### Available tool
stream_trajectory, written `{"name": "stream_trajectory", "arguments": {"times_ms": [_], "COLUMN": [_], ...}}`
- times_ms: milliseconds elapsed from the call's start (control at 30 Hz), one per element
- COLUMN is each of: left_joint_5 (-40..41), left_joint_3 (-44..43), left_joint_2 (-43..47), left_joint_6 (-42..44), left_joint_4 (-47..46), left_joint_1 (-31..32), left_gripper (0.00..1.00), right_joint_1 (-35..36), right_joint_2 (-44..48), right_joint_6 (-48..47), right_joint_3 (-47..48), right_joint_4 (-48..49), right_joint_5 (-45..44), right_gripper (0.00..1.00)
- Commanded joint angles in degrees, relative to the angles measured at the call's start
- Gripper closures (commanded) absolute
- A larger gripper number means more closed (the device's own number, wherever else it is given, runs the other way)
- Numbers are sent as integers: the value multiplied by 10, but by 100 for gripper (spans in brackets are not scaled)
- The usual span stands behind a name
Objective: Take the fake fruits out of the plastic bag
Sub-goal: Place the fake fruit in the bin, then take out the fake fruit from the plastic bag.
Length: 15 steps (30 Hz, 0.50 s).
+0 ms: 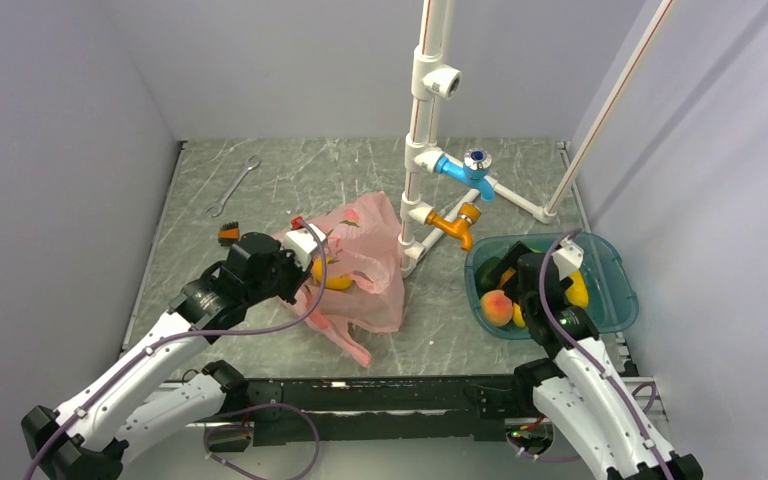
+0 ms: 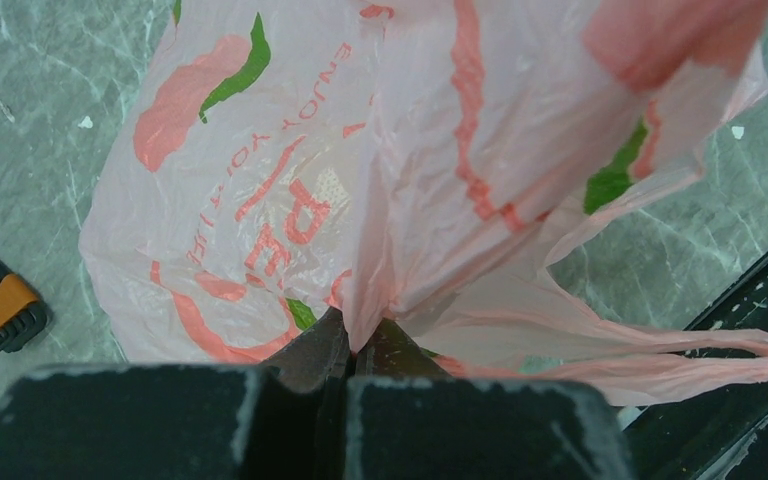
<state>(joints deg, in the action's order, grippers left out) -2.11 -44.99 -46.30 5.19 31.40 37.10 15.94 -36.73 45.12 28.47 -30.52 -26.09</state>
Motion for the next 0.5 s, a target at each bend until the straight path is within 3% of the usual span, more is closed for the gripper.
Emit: {"name": "stream_trajectory", "arguments": {"times_ms": [0,200,467], "left_joint_5": [19,19,36], "left_joint_3": [-17,-20,-24], "left_joint_2": [-4,-16,-32], "left_joint_6": [9,14,13], "left_joint_4": [3,10,16], "left_joint_1": [2,1,1], "left_gripper": [100,100,100], "right_joint_1": [-1,44,300], "right_joint_2": [39,122,81], "right_joint_6": [-20,-51,28], "right_joint_3": [12,-3,-22], "right_joint_4": [-9,-6,44], "right_joint_5": [98,225,124], "right_gripper": [4,5,5]}}
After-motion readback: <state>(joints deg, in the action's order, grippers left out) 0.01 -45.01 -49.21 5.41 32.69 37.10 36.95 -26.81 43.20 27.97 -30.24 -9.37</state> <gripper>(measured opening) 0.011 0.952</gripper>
